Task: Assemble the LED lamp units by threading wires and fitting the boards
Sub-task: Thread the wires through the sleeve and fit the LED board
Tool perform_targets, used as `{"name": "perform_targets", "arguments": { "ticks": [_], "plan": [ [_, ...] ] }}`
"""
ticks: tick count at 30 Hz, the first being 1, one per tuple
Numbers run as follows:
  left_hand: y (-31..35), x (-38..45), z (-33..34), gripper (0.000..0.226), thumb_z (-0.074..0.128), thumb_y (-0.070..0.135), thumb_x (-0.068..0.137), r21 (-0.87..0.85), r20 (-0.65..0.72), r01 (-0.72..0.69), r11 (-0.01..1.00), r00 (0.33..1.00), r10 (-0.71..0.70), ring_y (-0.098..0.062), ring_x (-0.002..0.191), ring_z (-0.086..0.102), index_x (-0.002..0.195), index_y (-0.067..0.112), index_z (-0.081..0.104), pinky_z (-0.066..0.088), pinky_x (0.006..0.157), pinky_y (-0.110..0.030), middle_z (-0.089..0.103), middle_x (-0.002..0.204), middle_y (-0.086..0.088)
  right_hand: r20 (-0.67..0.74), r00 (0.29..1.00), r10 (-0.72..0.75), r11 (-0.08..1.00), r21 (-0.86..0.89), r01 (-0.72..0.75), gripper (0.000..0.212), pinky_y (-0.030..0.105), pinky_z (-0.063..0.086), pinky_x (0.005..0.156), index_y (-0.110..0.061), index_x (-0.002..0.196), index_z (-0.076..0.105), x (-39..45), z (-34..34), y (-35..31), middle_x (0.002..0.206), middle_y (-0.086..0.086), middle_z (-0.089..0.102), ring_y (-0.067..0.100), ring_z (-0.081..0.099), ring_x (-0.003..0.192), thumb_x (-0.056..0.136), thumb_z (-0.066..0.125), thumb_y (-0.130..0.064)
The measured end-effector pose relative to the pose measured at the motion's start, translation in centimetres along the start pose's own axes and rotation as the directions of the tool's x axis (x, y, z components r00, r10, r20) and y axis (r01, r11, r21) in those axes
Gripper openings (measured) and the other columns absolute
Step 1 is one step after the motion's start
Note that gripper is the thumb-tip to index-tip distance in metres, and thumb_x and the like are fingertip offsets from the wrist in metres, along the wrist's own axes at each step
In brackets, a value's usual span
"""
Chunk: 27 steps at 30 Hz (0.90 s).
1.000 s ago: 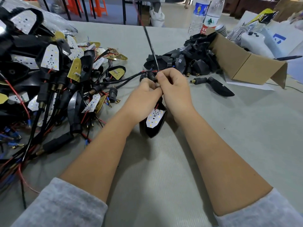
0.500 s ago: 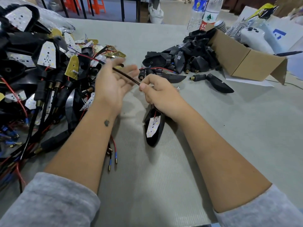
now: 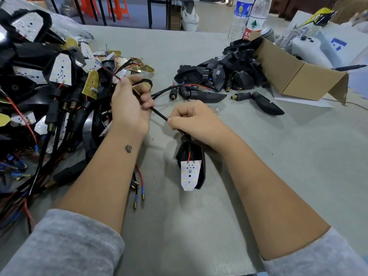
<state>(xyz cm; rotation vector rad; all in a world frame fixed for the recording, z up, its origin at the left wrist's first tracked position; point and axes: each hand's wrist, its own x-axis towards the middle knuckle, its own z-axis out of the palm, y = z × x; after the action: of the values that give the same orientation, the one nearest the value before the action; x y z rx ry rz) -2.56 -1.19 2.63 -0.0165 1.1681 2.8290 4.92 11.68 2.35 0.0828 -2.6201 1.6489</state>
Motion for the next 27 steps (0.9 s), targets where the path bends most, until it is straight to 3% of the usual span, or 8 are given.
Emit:
{"name": "perform_targets", "arguments": {
  "ticks": [5, 8, 11, 14, 17, 20, 24, 27],
  "plan": [
    [-0.1, -0.2, 0.1, 0.03, 0.022, 0.021, 0.106, 0.207, -0.016, -0.028, 0.978, 0.999, 0.032, -0.007, 0.037, 0.021, 0.09, 0.015, 0.047, 0.018, 0.036, -0.019, 0.041, 0.046, 0.005, -0.205, 0.978, -0.025, 1.0, -0.014, 0.023, 0.022, 0.03, 0.041, 0.063, -0.004, 0.077, 0.067, 0.6, -0.1, 0.5, 0.062, 0.001, 0.052, 0.013, 0.047, 0.063, 0.092, 0.059, -0.019],
    [-0.4, -0.6, 0.4, 0.027, 0.021, 0.024, 0.106, 0.304, -0.028, -0.048, 0.951, 0.998, 0.06, -0.008, 0.039, 0.021, 0.089, 0.02, 0.042, 0.018, 0.038, -0.02, 0.044, 0.048, 0.004, -0.28, 0.96, -0.001, 0.994, -0.108, -0.03, 0.015, 0.037, 0.048, 0.074, -0.013, 0.087, 0.068, 1.0, -0.4, 1.2, 0.069, -0.01, 0.057, 0.011, 0.052, 0.07, 0.091, 0.055, -0.021],
    [-0.8, -0.7, 0.5, 0.027, 0.026, 0.022, 0.106, 0.383, 0.014, -0.007, 0.924, 1.0, 0.002, -0.008, 0.041, 0.026, 0.085, 0.019, 0.043, 0.02, 0.037, -0.018, 0.052, 0.06, -0.001, -0.371, 0.926, 0.063, 0.944, -0.279, -0.176, 0.029, 0.041, 0.044, 0.098, -0.026, 0.116, 0.064, 1.4, -0.9, 1.8, 0.113, -0.008, 0.065, 0.016, 0.055, 0.112, 0.09, 0.052, -0.024],
    [-1.6, -0.7, 0.5, 0.03, 0.033, 0.016, 0.105, 0.516, 0.063, 0.037, 0.856, 0.995, -0.081, -0.005, 0.045, 0.032, 0.083, 0.016, 0.053, 0.025, 0.038, -0.015, 0.052, 0.075, -0.002, -0.467, 0.873, 0.138, 0.925, -0.255, -0.282, 0.043, 0.042, 0.038, 0.107, -0.026, 0.133, 0.054, 1.6, -1.4, 2.1, 0.135, -0.006, 0.056, 0.018, 0.048, 0.126, 0.09, 0.049, -0.025],
    [-2.3, -0.6, 0.5, 0.029, 0.03, 0.017, 0.104, 0.644, 0.095, -0.003, 0.765, 0.993, -0.076, -0.005, 0.038, 0.027, 0.088, 0.018, 0.054, 0.022, 0.036, -0.016, 0.055, 0.062, 0.002, -0.44, 0.893, 0.096, 0.863, -0.41, -0.294, 0.044, 0.04, 0.034, 0.106, -0.028, 0.133, 0.054, 2.1, -0.9, 2.4, 0.136, -0.003, 0.055, 0.021, 0.046, 0.127, 0.089, 0.048, -0.028],
    [-2.7, -0.4, 0.3, 0.022, 0.027, 0.023, 0.105, 0.649, 0.098, -0.065, 0.758, 0.995, 0.002, -0.008, 0.034, 0.026, 0.091, 0.026, 0.043, 0.021, 0.036, -0.015, 0.056, 0.047, 0.006, -0.364, 0.929, 0.064, 0.789, -0.552, -0.271, 0.047, 0.04, 0.026, 0.105, -0.033, 0.136, 0.049, 3.2, -0.4, 2.5, 0.142, -0.002, 0.049, 0.023, 0.039, 0.133, 0.089, 0.049, -0.033],
    [-2.9, -0.2, 0.1, 0.019, 0.028, 0.022, 0.104, 0.627, 0.115, -0.097, 0.773, 0.993, 0.031, -0.008, 0.033, 0.027, 0.091, 0.027, 0.04, 0.022, 0.036, -0.015, 0.059, 0.05, 0.003, -0.262, 0.962, 0.083, 0.703, -0.669, -0.242, 0.05, 0.045, 0.013, 0.111, -0.042, 0.142, 0.038, 4.5, -0.2, 3.0, 0.15, 0.0, 0.036, 0.025, 0.025, 0.139, 0.093, 0.045, -0.046],
    [-3.0, 0.0, 0.2, 0.022, 0.03, 0.019, 0.103, 0.638, 0.079, -0.083, 0.766, 0.996, 0.042, -0.007, 0.041, 0.034, 0.086, 0.025, 0.042, 0.028, 0.039, -0.018, 0.06, 0.067, 0.002, -0.257, 0.965, 0.054, 0.638, -0.734, -0.231, 0.051, 0.047, 0.014, 0.11, -0.034, 0.144, 0.037, 4.7, 0.1, 3.3, 0.149, 0.0, 0.036, 0.025, 0.025, 0.138, 0.096, 0.039, -0.049]
  ]
}}
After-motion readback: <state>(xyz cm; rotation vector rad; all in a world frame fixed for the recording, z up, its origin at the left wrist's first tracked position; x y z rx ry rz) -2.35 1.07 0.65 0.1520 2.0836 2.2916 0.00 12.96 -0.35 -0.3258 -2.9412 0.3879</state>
